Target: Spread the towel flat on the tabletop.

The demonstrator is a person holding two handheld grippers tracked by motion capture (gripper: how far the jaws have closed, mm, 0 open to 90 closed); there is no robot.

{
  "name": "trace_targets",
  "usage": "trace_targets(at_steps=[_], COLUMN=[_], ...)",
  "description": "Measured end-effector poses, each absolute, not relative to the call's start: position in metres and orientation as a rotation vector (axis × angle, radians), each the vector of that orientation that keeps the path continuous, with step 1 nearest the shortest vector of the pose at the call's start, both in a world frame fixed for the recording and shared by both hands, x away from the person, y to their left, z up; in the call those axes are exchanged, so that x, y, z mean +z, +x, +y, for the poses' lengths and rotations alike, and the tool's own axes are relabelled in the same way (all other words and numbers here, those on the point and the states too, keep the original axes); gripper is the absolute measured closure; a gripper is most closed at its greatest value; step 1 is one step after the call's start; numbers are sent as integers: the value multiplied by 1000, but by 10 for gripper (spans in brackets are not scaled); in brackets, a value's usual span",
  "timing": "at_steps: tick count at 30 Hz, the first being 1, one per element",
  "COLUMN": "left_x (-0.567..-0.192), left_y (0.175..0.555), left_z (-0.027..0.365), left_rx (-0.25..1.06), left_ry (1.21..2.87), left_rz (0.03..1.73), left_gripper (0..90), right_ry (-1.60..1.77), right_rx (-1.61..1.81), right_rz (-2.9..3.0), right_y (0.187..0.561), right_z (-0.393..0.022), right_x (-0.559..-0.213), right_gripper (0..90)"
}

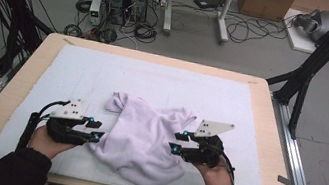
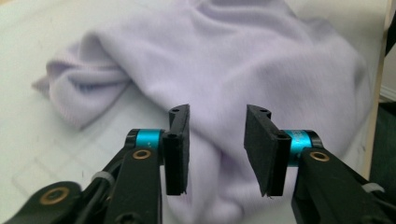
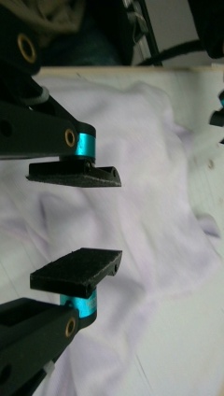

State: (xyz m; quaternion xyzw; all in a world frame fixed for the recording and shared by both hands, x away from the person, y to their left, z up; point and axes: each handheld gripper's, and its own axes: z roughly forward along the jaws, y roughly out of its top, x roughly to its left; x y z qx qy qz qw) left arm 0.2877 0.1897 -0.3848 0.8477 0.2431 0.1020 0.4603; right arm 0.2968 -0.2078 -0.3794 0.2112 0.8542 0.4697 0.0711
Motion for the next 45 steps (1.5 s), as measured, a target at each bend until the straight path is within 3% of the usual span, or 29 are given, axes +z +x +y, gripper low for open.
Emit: trace_targets(at_steps=[6,14,18,21,22,25,37,45], left_x=[-391,-420,-433,-437,-437,-433,-384,-384], left_y=[325,353,356,355,354,351,312,259], left_z=[162,148,138,133,132,132,168,190], left_rx=[222,184,160,151,151,172,241,240], left_ry=[2084,2151,2215,2237,2243,2254,2164,2163], left_rz=[608,694,680,662,654,645,579,526], left_gripper=[557,519,607,738,807,867,879,879], right_ry=[684,763,785,784,775,746,654,556], right_rx=[1375,1239,1197,1229,1230,1222,1402,1407], right_rz=[2535,2635,2686,2707,2715,2719,2625,2718], right_y=[328,352,356,356,356,354,320,279], right_z=[-201,-188,-185,-183,-183,-182,-199,-188], right_x=[-381,-420,-436,-440,-440,-438,-395,-400], right_gripper=[517,537,646,746,770,814,818,817])
